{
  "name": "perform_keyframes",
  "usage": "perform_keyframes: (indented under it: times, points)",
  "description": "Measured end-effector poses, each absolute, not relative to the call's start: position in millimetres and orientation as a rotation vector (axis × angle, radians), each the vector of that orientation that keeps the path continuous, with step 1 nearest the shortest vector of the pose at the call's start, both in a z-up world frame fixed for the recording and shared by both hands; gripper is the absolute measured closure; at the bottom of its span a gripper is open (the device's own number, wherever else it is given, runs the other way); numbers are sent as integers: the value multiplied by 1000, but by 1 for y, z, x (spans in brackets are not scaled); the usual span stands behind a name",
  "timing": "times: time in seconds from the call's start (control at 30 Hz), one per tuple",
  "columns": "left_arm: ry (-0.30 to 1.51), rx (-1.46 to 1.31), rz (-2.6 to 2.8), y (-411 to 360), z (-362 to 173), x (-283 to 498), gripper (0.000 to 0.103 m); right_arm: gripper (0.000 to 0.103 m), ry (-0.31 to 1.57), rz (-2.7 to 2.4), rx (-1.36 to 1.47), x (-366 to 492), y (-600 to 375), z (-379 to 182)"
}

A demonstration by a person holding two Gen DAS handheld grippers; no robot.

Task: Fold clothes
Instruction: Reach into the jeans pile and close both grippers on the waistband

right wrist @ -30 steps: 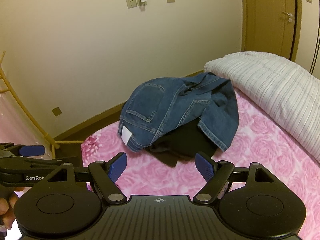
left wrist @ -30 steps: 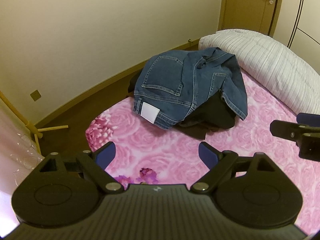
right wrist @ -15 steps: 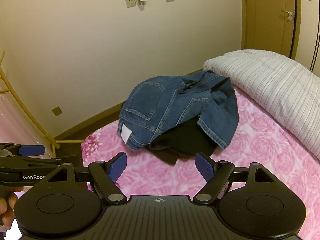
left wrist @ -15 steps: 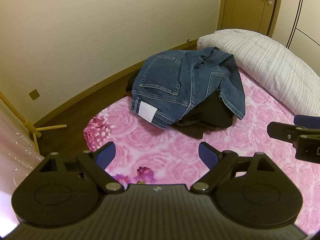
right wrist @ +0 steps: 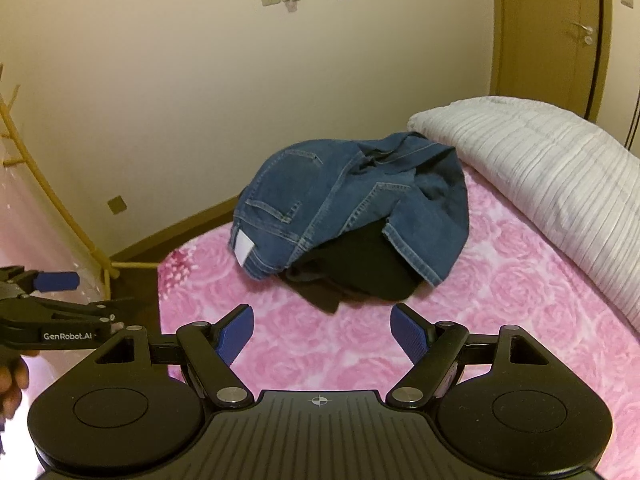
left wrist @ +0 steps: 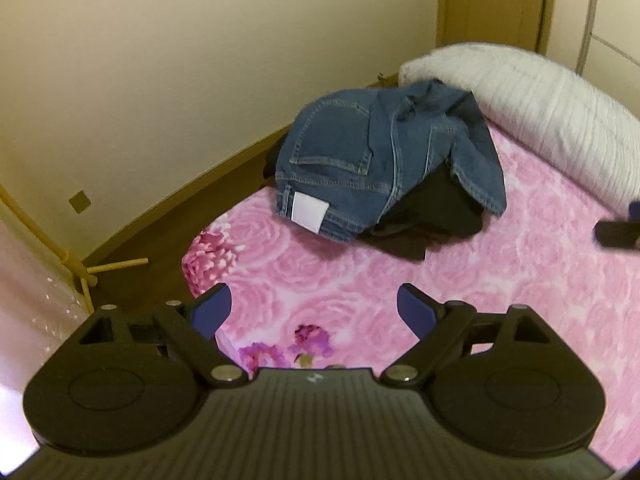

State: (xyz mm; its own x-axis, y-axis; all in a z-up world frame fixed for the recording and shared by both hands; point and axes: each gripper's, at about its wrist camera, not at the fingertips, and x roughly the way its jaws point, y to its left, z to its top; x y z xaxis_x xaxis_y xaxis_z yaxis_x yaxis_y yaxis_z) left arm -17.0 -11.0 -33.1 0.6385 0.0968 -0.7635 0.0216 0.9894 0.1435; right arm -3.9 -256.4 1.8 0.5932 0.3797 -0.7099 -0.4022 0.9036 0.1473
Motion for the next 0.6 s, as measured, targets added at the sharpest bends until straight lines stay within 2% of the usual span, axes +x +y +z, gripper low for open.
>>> perform_keyframes:
  times: [0.2,0.37,0.6]
  points:
    - [894,166,-37,19,-67,26,15,24,827,454,-54,26,-253,-8]
    - [923,131,-147,65,-101,128,15,24,845,438,-75,80,-228,-29]
    - [926,108,-255,110,-160,272,15,24,907,424,-75,179,-182,-87]
